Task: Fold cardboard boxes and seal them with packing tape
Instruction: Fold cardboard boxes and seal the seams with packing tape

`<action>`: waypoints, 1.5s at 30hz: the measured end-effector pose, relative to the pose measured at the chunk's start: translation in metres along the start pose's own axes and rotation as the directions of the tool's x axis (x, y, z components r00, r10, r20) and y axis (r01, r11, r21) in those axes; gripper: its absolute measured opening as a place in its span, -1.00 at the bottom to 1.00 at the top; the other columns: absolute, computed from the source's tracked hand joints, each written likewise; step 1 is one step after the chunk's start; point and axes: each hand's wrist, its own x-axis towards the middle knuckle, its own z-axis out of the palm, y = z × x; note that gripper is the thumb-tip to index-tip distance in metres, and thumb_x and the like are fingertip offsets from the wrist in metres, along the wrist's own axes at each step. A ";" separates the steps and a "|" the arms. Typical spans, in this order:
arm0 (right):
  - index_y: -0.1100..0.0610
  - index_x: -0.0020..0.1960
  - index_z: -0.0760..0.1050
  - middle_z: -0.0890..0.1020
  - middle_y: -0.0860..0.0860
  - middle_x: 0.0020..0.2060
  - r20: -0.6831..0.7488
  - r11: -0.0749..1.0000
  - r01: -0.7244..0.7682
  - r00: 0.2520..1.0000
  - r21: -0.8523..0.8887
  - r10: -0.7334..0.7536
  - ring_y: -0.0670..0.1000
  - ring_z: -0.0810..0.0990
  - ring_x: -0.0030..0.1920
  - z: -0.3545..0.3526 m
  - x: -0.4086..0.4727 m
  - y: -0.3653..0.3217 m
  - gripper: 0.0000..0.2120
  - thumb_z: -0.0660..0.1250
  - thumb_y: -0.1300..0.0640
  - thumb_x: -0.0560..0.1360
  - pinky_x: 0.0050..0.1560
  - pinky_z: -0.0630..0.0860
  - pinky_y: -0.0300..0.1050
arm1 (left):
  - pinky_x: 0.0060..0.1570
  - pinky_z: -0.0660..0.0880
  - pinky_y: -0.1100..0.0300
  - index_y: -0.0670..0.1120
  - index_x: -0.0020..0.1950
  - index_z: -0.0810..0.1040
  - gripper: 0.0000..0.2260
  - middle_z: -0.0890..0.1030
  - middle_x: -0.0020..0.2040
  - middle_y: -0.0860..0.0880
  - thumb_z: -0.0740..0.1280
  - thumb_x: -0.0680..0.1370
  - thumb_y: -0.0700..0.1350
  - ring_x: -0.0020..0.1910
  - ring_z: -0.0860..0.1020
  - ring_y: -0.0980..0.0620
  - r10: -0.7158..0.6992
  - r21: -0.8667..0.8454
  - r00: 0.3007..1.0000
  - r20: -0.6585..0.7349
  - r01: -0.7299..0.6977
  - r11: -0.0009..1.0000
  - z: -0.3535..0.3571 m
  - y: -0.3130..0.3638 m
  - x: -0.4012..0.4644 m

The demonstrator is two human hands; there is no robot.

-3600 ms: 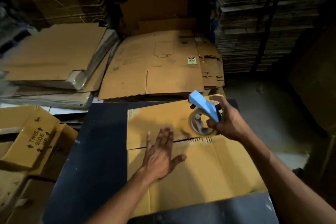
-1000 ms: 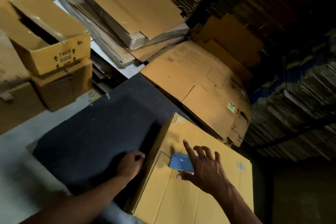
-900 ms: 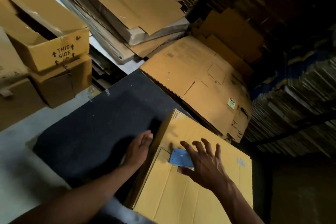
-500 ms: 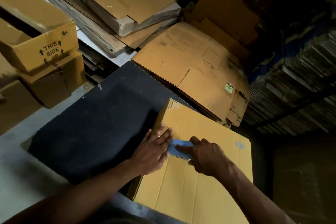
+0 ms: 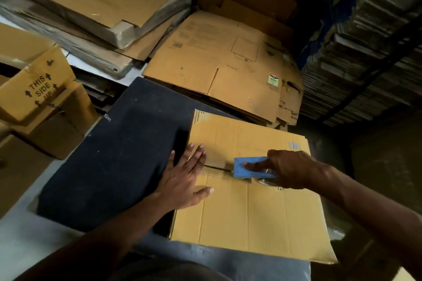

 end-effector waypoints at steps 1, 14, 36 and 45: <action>-0.47 0.56 -0.05 0.45 -0.07 0.13 -0.006 1.000 -0.012 1.000 -0.002 0.012 -0.08 0.48 0.00 0.004 -0.006 0.006 -0.36 0.25 -0.22 0.64 -0.03 0.57 -0.13 | 0.56 -0.08 -0.36 -0.04 0.68 -0.25 -0.07 -0.39 0.65 0.03 -0.02 0.54 0.51 0.62 -0.39 -0.03 -0.001 -0.004 1.000 0.002 0.001 1.000 -0.001 0.000 0.000; -0.41 0.56 0.10 0.48 -0.01 0.16 -0.047 0.991 -0.087 0.995 -0.103 0.082 0.05 0.56 0.09 0.039 0.018 0.007 -0.35 0.34 -0.04 0.62 -0.07 0.46 -0.05 | 0.51 -0.37 -0.34 -0.13 0.65 -0.29 -0.04 -0.40 0.64 -0.07 -0.16 0.54 0.54 0.60 -0.43 -0.06 -0.053 0.102 0.994 0.094 0.044 0.994 -0.017 0.019 0.000; -0.17 0.51 0.38 0.62 0.04 0.18 -0.064 0.994 0.068 0.995 -0.083 -0.073 0.13 0.62 0.15 -0.021 0.054 -0.092 -0.49 0.34 -0.01 0.58 0.10 0.57 0.01 | 0.59 -0.27 0.02 -0.01 0.70 -0.09 -0.13 -0.14 0.69 0.03 -0.04 0.58 0.53 0.66 -0.19 0.04 0.119 0.241 0.981 0.151 -0.154 0.958 -0.030 -0.058 -0.027; -0.32 0.58 0.22 0.47 -0.12 -0.15 -0.023 0.998 0.051 0.999 0.046 -0.050 0.00 0.50 -0.10 -0.004 0.021 -0.054 -0.29 0.41 0.04 0.53 -0.31 0.31 -0.12 | 0.62 -0.24 0.00 0.02 0.68 -0.25 -0.11 -0.28 0.67 0.09 -0.12 0.56 0.55 0.63 -0.31 0.15 0.098 0.238 0.983 0.157 -0.133 0.962 -0.029 -0.055 -0.027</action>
